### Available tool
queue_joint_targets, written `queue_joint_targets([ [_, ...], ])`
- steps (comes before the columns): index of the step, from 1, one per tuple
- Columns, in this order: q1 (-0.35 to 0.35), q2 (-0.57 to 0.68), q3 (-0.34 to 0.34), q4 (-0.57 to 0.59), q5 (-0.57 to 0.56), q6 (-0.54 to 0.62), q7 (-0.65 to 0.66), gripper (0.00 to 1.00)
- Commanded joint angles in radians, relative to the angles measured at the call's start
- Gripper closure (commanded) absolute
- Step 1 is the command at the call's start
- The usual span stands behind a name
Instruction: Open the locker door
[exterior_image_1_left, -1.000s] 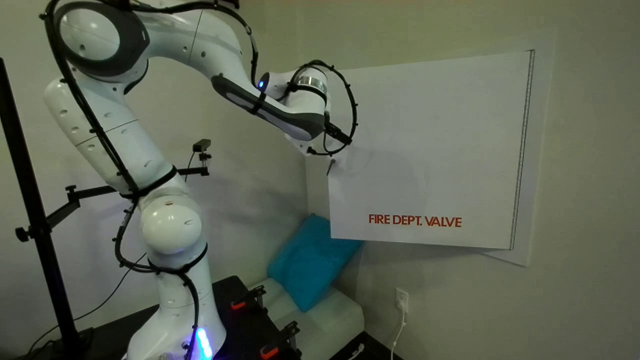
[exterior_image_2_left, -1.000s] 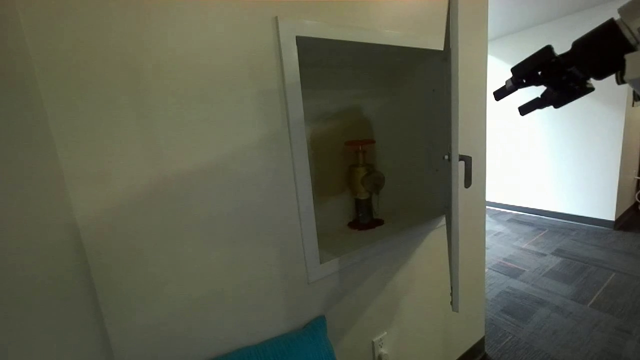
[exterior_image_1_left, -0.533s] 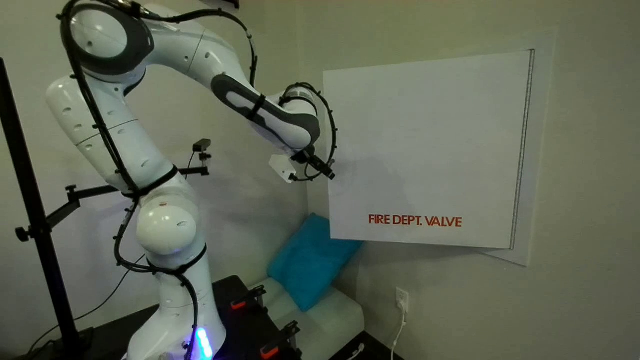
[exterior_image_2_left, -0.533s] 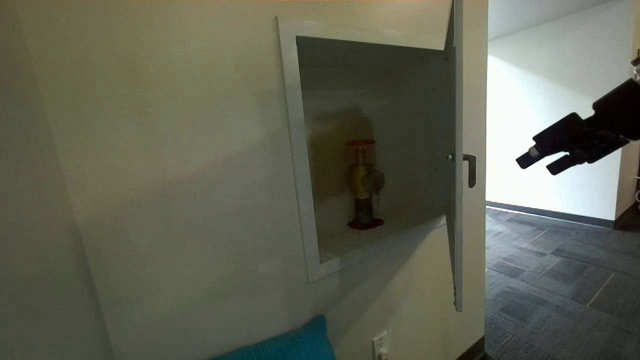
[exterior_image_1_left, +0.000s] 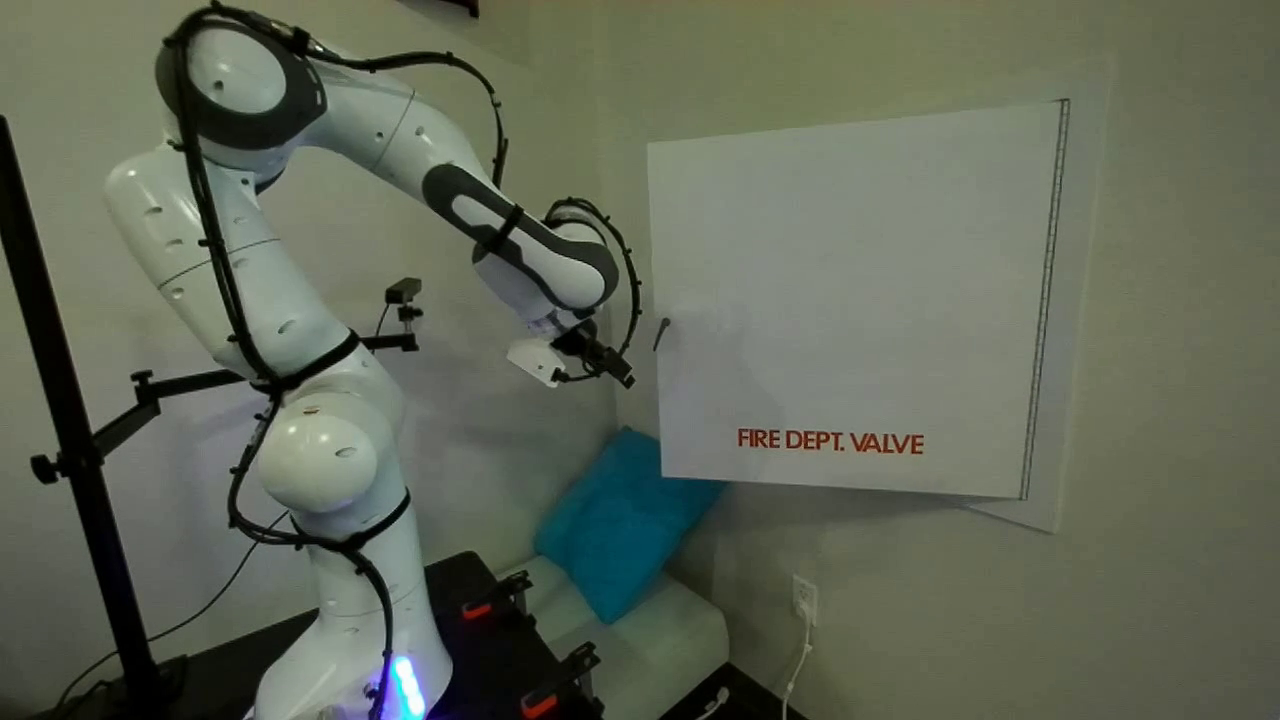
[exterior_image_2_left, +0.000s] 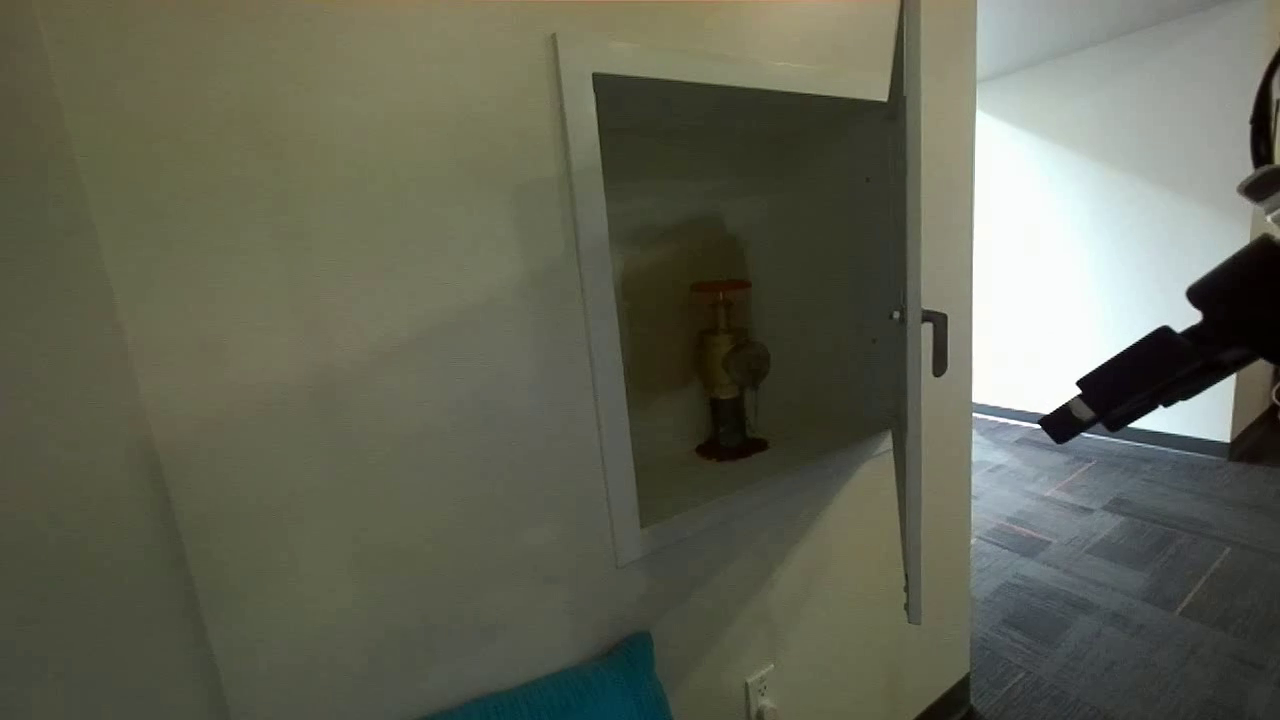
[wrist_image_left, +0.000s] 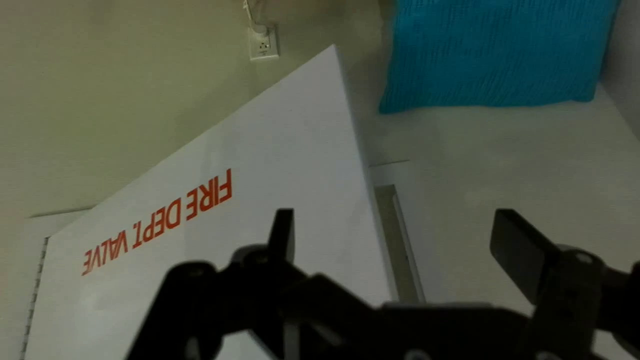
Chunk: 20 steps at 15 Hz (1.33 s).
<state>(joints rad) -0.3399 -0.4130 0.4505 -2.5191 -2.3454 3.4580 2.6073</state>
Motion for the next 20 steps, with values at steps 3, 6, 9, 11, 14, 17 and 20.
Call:
queue_joint_targets([
  [3, -0.125, 0.035, 0.239, 0.089, 0.06, -0.002, -0.002, 0.0],
  [6, -0.243, 0.017, 0.397, 0.137, 0.093, -0.003, -0.002, 0.0],
  [9, -0.372, -0.01, 0.556, 0.193, 0.115, -0.004, -0.002, 0.0],
  [11, -0.452, -0.018, 0.656, 0.238, 0.121, -0.005, -0.003, 0.0],
  [14, -0.443, 0.005, 0.665, 0.241, 0.113, -0.006, -0.003, 0.0],
  [17, -0.472, 0.004, 0.705, 0.277, 0.113, -0.006, -0.003, 0.0],
  [20, -0.477, 0.004, 0.706, 0.278, 0.113, -0.006, -0.003, 0.0],
])
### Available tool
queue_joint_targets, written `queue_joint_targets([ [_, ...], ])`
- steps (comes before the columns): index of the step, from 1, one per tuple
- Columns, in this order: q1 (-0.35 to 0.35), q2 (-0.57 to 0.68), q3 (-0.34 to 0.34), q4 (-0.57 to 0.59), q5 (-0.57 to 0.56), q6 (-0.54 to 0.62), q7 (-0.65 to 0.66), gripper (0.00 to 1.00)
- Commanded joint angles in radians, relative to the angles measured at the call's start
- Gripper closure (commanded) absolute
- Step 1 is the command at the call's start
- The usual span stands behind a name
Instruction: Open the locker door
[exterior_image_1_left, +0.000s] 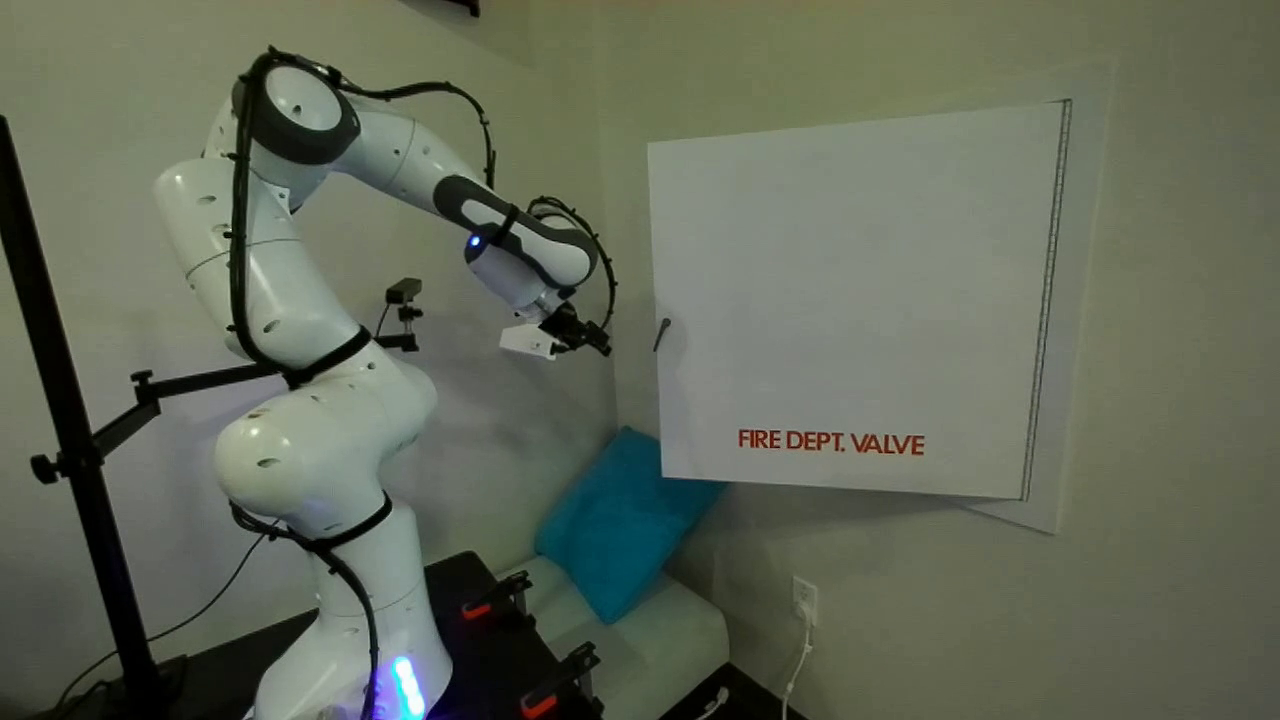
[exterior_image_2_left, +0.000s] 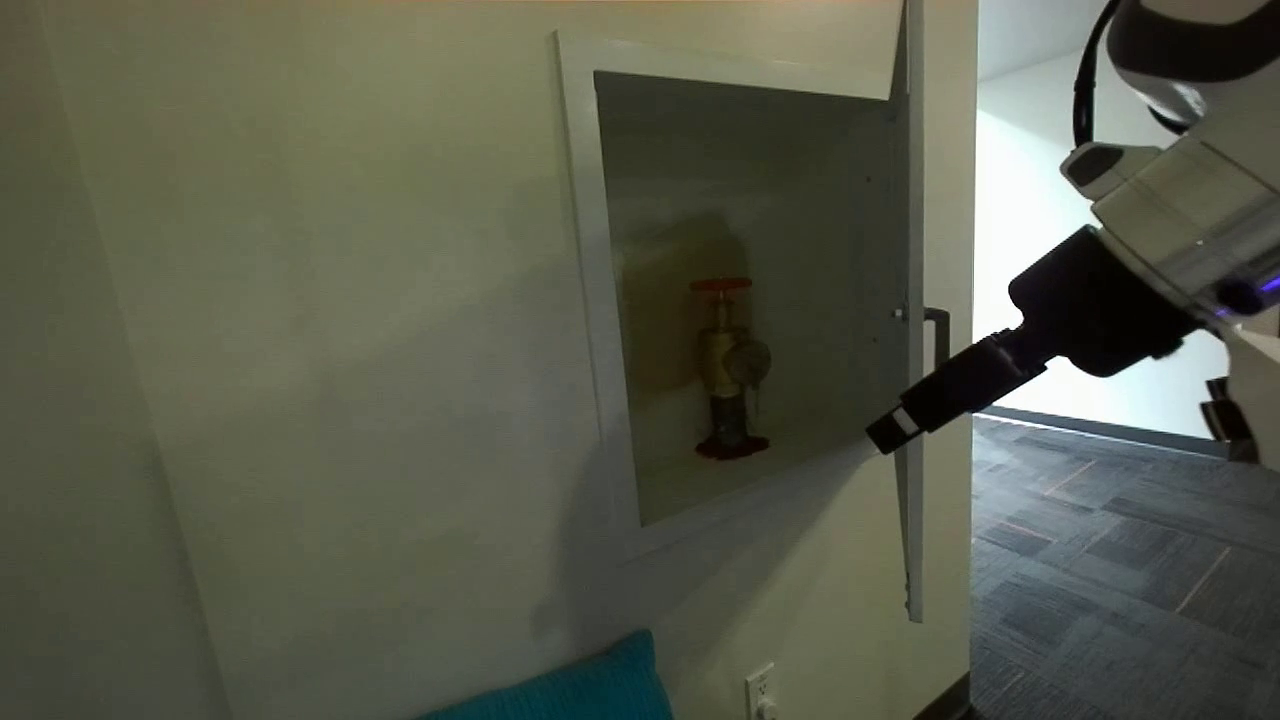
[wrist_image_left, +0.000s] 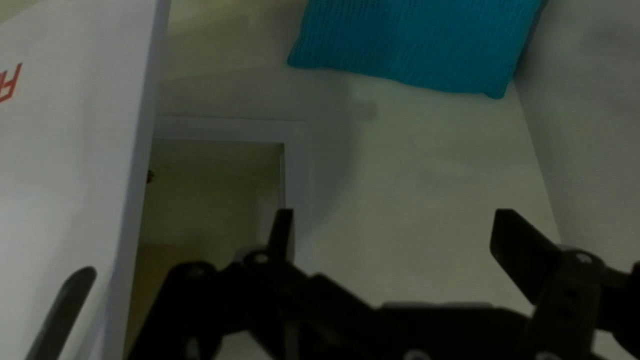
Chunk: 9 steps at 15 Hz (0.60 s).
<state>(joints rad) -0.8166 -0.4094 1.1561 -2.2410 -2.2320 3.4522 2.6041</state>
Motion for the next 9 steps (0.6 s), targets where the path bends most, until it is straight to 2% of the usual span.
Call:
queue_joint_targets([
  [1, -0.036, -0.022, 0.042, 0.014, 0.008, 0.004, 0.0, 0.0],
  [6, -0.176, -0.126, 0.217, 0.011, 0.037, 0.005, -0.002, 0.0],
  [9, -0.251, -0.196, 0.299, 0.038, 0.045, 0.009, -0.002, 0.0],
])
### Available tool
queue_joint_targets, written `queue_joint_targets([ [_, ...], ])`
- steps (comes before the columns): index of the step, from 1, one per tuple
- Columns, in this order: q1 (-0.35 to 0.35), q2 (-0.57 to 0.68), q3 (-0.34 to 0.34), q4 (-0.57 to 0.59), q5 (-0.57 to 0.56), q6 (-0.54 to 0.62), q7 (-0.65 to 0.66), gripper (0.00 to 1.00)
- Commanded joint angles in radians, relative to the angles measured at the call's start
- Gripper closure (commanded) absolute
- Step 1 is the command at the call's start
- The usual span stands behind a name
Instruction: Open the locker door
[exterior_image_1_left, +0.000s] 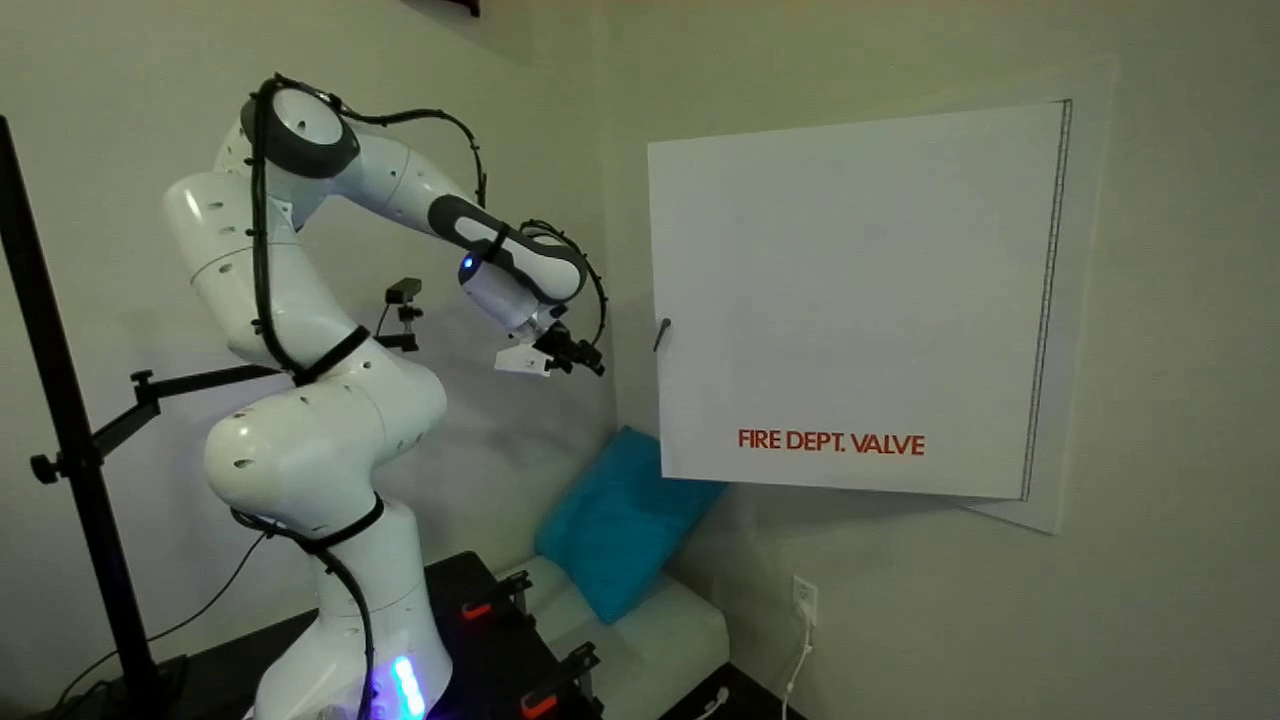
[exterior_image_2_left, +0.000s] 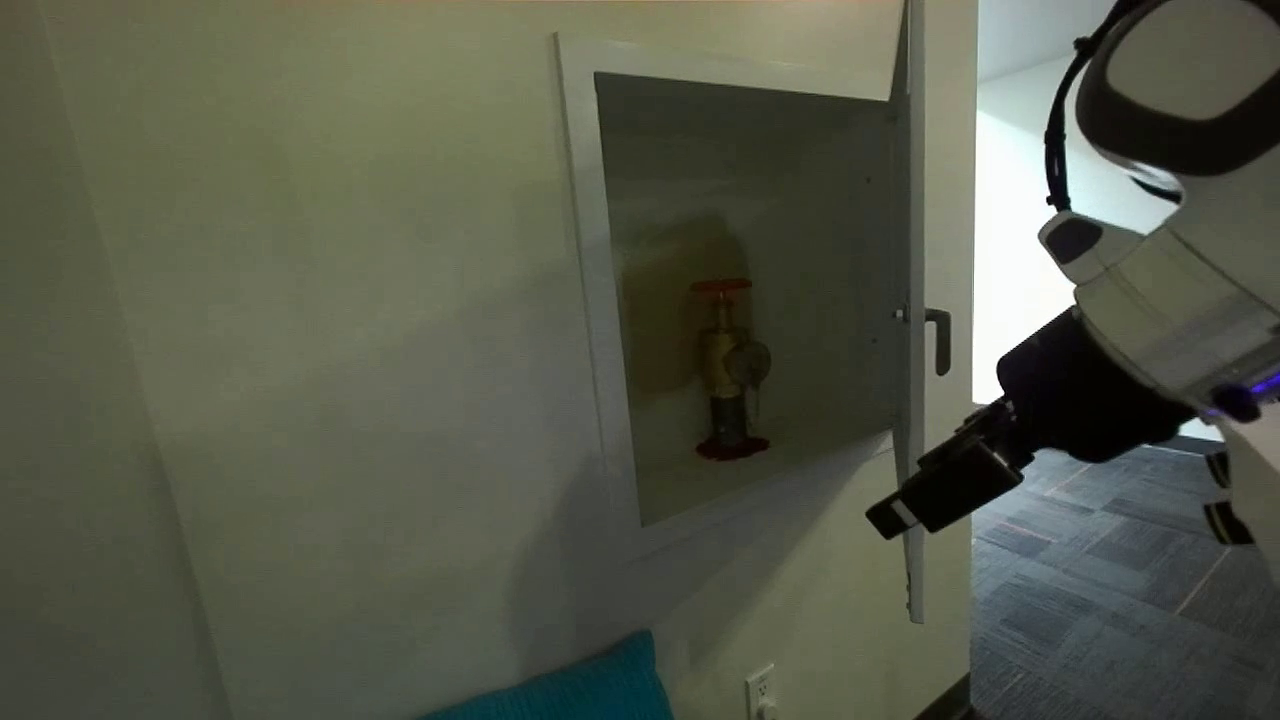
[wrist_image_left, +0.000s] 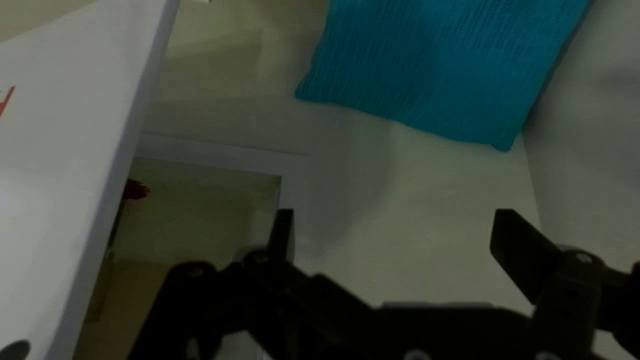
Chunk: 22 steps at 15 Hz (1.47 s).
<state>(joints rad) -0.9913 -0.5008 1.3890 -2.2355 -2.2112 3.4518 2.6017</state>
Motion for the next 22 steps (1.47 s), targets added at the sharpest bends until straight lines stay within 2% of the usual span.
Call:
queue_joint_targets([
  [1, -0.093, -0.12, 0.084, 0.044, 0.019, 0.011, 0.0, 0.0],
  [7, -0.203, -0.207, 0.177, 0.135, -0.026, 0.011, -0.001, 0.0],
  [8, -0.219, -0.216, 0.187, 0.147, -0.035, 0.011, -0.001, 0.21],
  [10, -0.248, -0.233, 0.203, 0.166, -0.059, 0.011, -0.001, 0.32],
  [18, -0.319, -0.305, 0.248, 0.189, -0.142, 0.011, -0.002, 0.95],
  [19, -0.324, -0.32, 0.248, 0.185, -0.15, 0.011, -0.002, 0.99],
  [22, -0.323, -0.395, 0.228, 0.18, -0.154, 0.01, -0.002, 1.0],
])
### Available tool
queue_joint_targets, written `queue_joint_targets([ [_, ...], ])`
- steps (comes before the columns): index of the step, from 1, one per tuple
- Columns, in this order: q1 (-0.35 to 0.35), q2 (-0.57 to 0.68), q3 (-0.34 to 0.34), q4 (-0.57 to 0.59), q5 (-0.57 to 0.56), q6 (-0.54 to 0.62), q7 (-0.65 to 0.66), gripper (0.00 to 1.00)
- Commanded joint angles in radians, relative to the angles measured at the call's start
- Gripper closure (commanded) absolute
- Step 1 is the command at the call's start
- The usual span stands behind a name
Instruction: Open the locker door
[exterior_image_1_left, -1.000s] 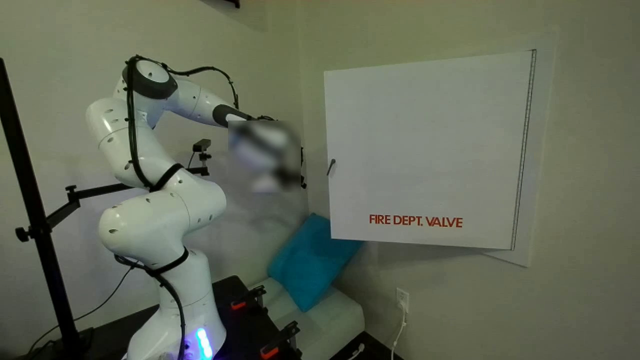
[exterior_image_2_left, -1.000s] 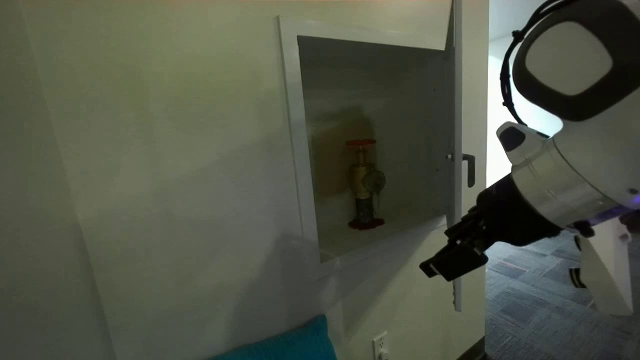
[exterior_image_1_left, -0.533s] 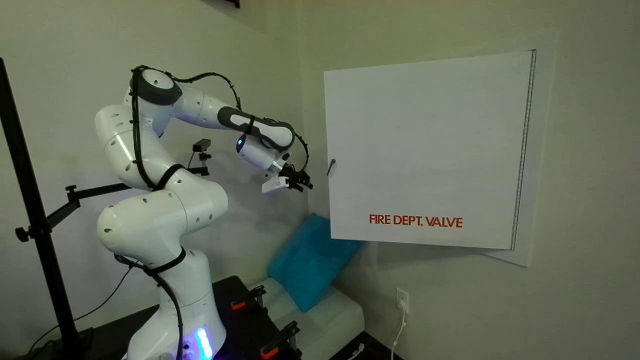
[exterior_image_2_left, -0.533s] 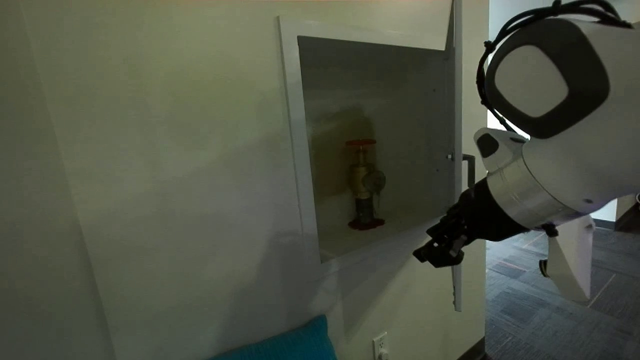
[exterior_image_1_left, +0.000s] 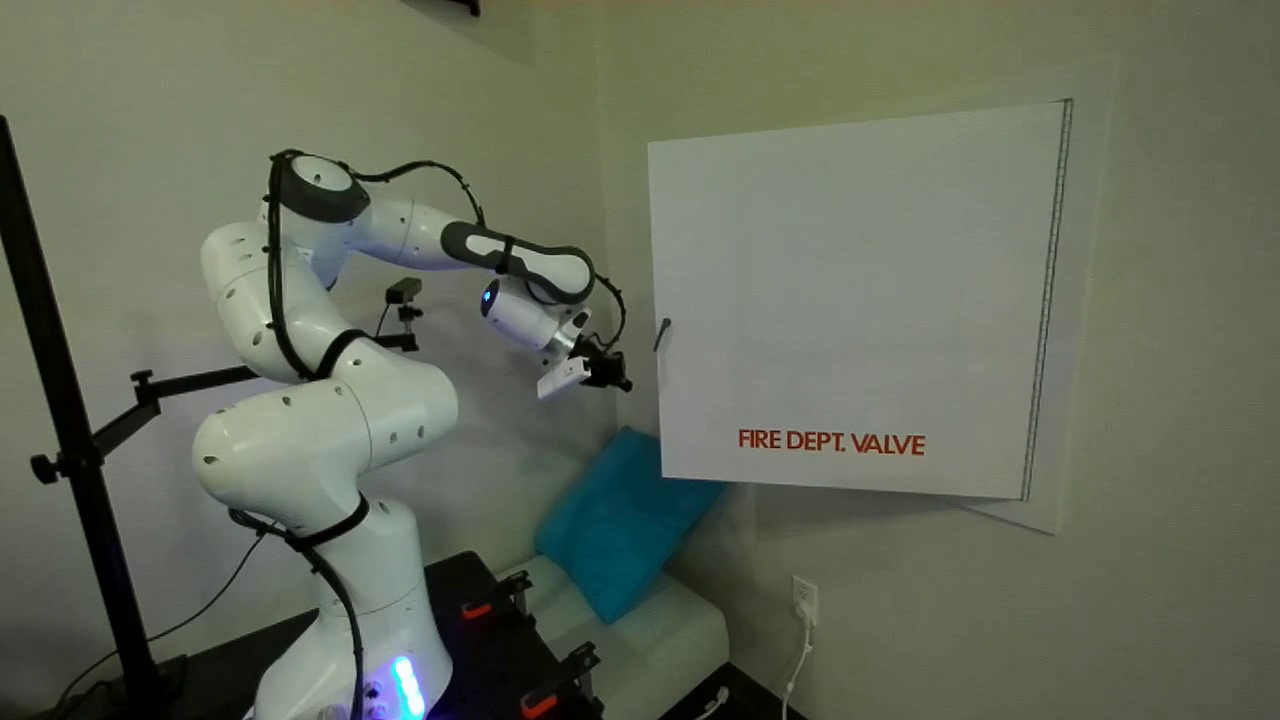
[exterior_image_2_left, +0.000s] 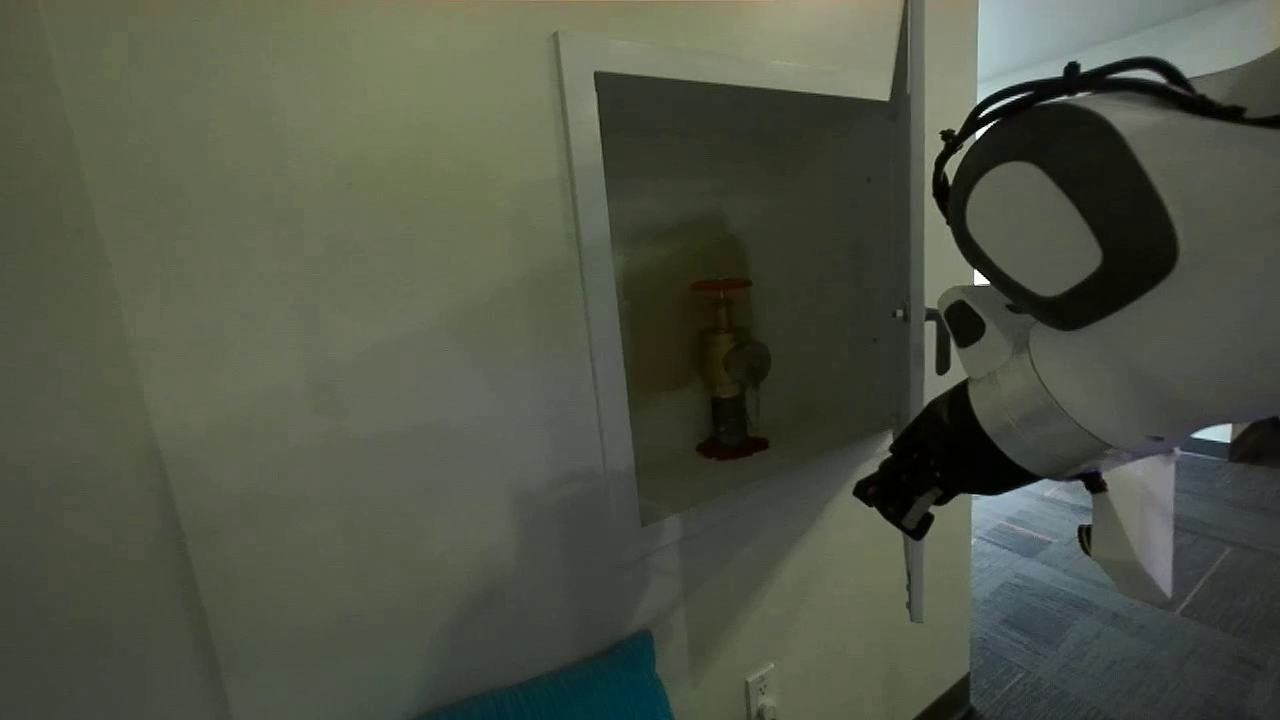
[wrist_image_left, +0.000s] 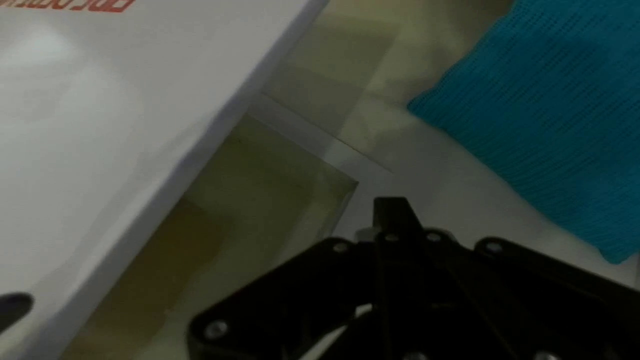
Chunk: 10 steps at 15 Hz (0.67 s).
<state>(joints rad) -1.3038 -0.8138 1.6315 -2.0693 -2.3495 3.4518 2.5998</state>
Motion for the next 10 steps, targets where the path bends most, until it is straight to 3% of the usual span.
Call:
queue_joint_targets([
  [1, -0.004, -0.108, -0.025, 0.02, -0.016, 0.01, 0.0, 1.0],
  [10, -0.015, -0.283, -0.094, 0.028, -0.054, 0.01, -0.001, 1.0],
])
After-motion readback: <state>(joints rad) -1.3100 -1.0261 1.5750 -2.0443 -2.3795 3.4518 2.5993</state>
